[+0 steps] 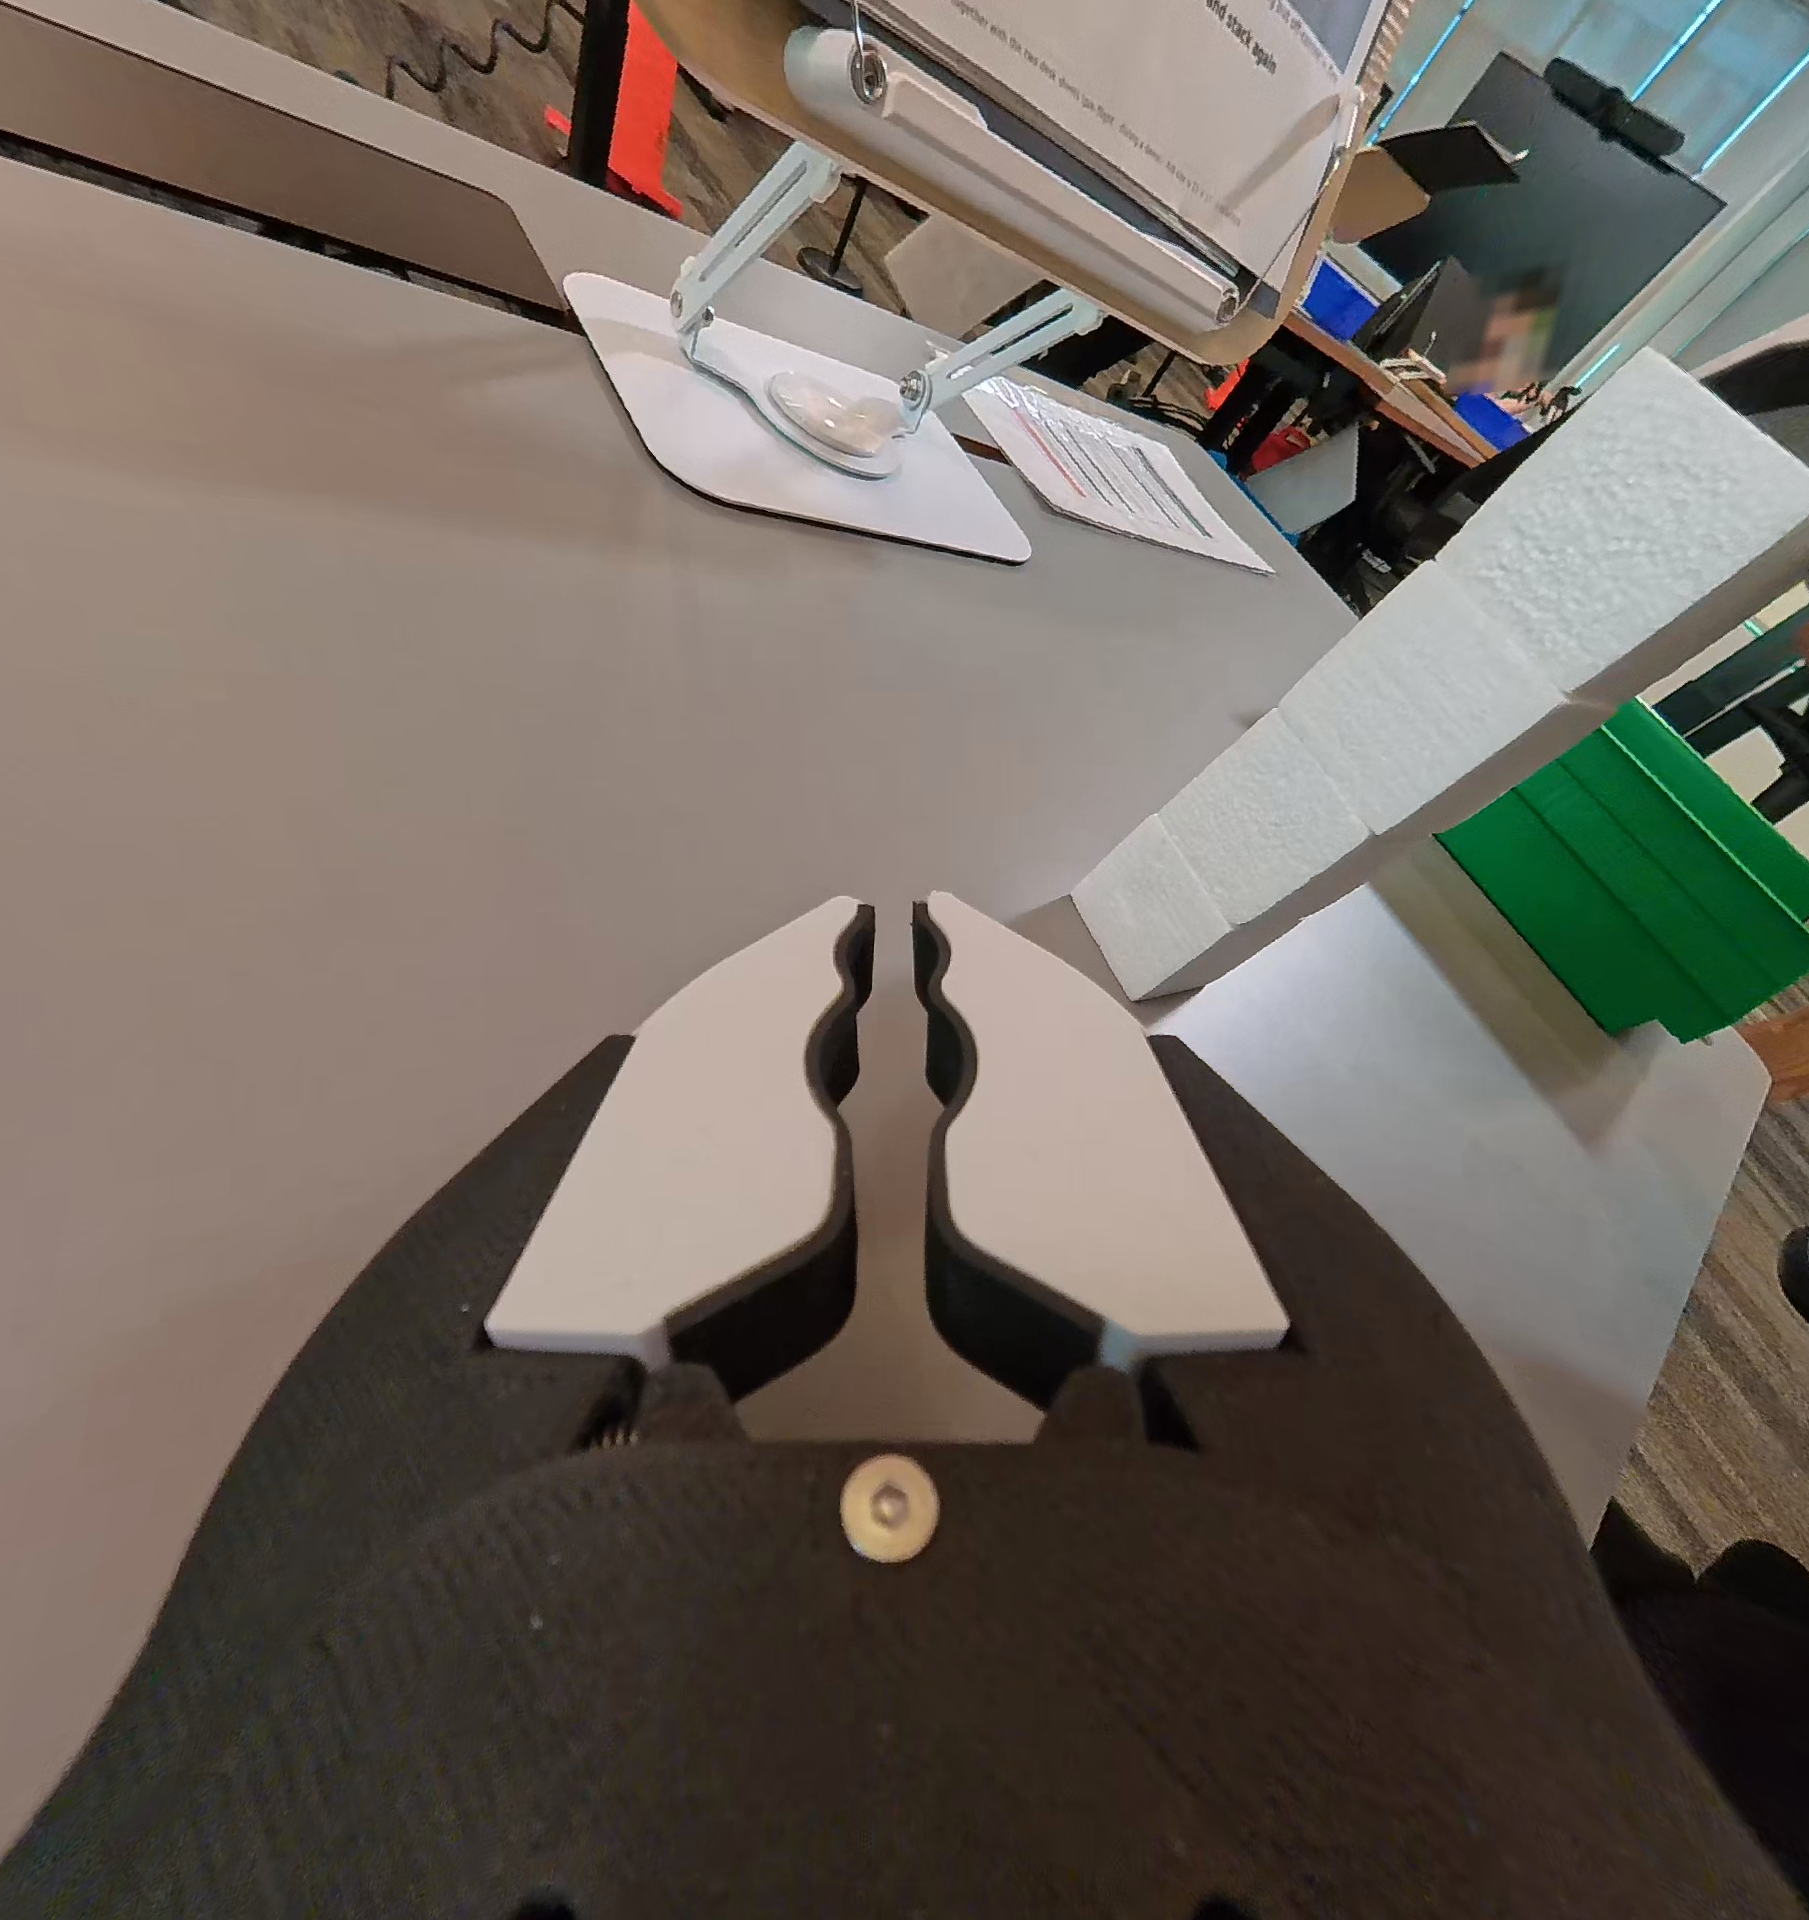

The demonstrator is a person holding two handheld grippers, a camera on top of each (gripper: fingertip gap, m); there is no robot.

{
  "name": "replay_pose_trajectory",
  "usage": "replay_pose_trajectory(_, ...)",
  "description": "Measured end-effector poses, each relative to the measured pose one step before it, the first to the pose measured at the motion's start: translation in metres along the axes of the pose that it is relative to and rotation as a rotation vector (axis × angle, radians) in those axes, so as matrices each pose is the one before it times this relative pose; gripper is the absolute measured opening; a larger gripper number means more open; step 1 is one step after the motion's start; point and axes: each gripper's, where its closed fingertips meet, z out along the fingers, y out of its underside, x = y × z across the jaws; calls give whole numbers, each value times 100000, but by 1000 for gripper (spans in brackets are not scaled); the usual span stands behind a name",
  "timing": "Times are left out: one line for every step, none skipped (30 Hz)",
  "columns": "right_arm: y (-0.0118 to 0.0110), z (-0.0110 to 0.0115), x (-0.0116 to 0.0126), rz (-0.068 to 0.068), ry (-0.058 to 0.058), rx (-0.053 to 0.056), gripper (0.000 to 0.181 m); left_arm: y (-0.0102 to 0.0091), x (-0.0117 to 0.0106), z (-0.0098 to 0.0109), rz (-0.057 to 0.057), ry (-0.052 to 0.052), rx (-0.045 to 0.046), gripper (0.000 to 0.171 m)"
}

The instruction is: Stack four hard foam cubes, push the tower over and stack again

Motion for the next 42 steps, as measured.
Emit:
replay_pose_trajectory(-165, -176, -85, 442, -665, 873, 65, 8, 2, 3, 31, -21, -52, 7)
replay_pose_trajectory(-172, -168, -85, 353, -666, 874, 67, 3, 2, 6, 47, -8, -14, 7)
replay_pose_trajectory(-177, -165, -75, 353, -469, 877, 68, 2, 0, 6, 47, -31, -9, 7)
replay_pose_trajectory(-157, -167, -44, 166, -318, 774, 69, 9, 5, 0, 32, -39, -17, 7)
replay_pose_trajectory(-150, -159, -41, -68, -200, 731, 69, -7, -1, -4, 33, -24, -13, 7)
replay_pose_trajectory(-145, -157, 9, -119, 201, 648, 70, 8, 6, 0, 30, -37, -11, 7)
replay_pose_trajectory(-135, -157, 63, 0, 546, 521, 70, 1, -5, -1, 19, -30, -10, 7)
replay_pose_trajectory(-140, -152, 115, 81, 806, 549, 70, 3, 7, 6, 16, 9, -11, 7)
replay_pose_trajectory(-164, -159, 156, 185, 977, 758, 70, 7, 6, 4, 19, 5, -47, 7)
replay_pose_trajectory(-201, -168, 165, 383, 1049, 967, 69, 15, 2, 7, 20, 6, -45, 7)
replay_pose_trajectory(-249, -164, 182, 657, 978, 1234, 69, 8, 14, 0, 27, 30, -10, 7)
replay_pose_trajectory(-286, -159, 179, 851, 891, 1478, 68, -2, 17, -2, 24, 14, 4, 7)
replay_pose_trajectory(-298, -171, 202, 941, 927, 1660, 67, 0, -2, 0, 35, 4, 3, 7)
replay_pose_trajectory(-306, -186, 199, 1010, 839, 1674, 67, 3, -1, -5, 16, -40, 18, 7)
replay_pose_trajectory(-294, -189, 210, 1014, 874, 1625, 66, -2, -2, 1, -14, -26, 15, 7)
replay_pose_trajectory(-276, -185, 240, 914, 1080, 1482, 65, -1, -4, -7, -32, 6, 0, 7)
replay_pose_trajectory(-228, -174, 301, 686, 1517, 1225, 63, -2, 2, 1, -33, -5, 17, 7)
replay_pose_trajectory(-150, -155, 371, 436, 2041, 749, 62, -3, 0, 2, -20, -9, 26, 7)
replay_pose_trajectory(-64, -117, 451, 296, 2637, 237, 60, 10, 13, -1, 24, 16, -30, 7)
replay_pose_trajectory(-38, -96, 458, 111, 2724, 86, 59, 24, 11, 18, 77, 2, -96, 7)
replay_pose_trajectory(-56, -89, 408, -71, 2491, 222, 58, 20, 19, 20, 121, 1, -117, 7)
replay_pose_trajectory(-64, -64, 358, -211, 2237, 293, 57, 24, 25, 14, 122, 0, -111, 7)
replay_pose_trajectory(-53, -53, 344, -341, 2264, 213, 56, 23, 27, 15, 108, 13, -102, 7)
replay_pose_trajectory(-52, -46, 285, -456, 2061, 137, 55, 14, 13, 15, 104, -7, -83, 7)
replay_pose_trajectory(-39, -23, 222, -531, 1712, 97, 55, 13, 9, 5, 92, -27, -42, 7)
replay_pose_trajectory(-28, -5, 145, -584, 1326, 93, 54, 4, 0, 6, 50, -25, -19, 7)
replay_pose_trajectory(-24, 4, 106, -580, 1093, 96, 54, 6, 4, -6, 11, -7, -3, 7)
replay_pose_trajectory(-5, 13, 123, -494, 1185, 104, 53, -1, 1, 1, -11, 3, 7, 7)
replay_pose_trajectory(-16, 21, 127, -398, 1160, 197, 52, 7, -12, -4, -10, -10, 3, 7)
replay_pose_trajectory(-17, 39, 81, -183, 781, 272, 51, 1, 5, 7, 8, -14, 2, 7)
replay_pose_trajectory(-10, 38, 48, 85, 408, 275, 51, -4, 7, -9, 37, -6, 4, 7)
replay_pose_trajectory(-14, 56, 37, 397, 286, 292, 51, 2, -1, 7, 54, -29, -8, 7)
replay_pose_trajectory(-3, 67, 56, 514, 296, 190, 51, 7, 8, 0, 62, -4, -5, 7)
replay_pose_trajectory(31, 58, 69, 552, 320, 122, 50, -5, -3, -5, 63, -21, -24, 7)
replay_pose_trajectory(28, 76, 79, 483, 324, 80, 50, 14, -3, 8, 39, -19, -34, 7)
replay_pose_trajectory(57, 63, 73, 368, 275, -53, 50, 6, 9, 4, 1, 16, -41, 7)
replay_pose_trajectory(60, 56, 67, 372, 279, -176, 50, 2, 1, -1, -12, 3, -15, 7)
replay_pose_trajectory(49, 31, 69, 440, 241, -168, 50, -4, -11, -5, 2, -29, 24, 7)
replay_pose_trajectory(6, 17, 81, 471, 300, 97, 49, -5, -5, 3, 23, -27, 40, 7)
replay_pose_trajectory(-23, -11, 68, 480, 197, 271, 49, -1, -12, -7, 5, -32, -2, 7)
replay_pose_trajectory(-44, -27, 50, 496, 35, 326, 48, 10, -5, 2, -18, -14, -16, 7)
replay_pose_trajectory(-31, -19, 26, 453, -42, 248, 48, -2, 6, 12, -19, 21, -19, 7)
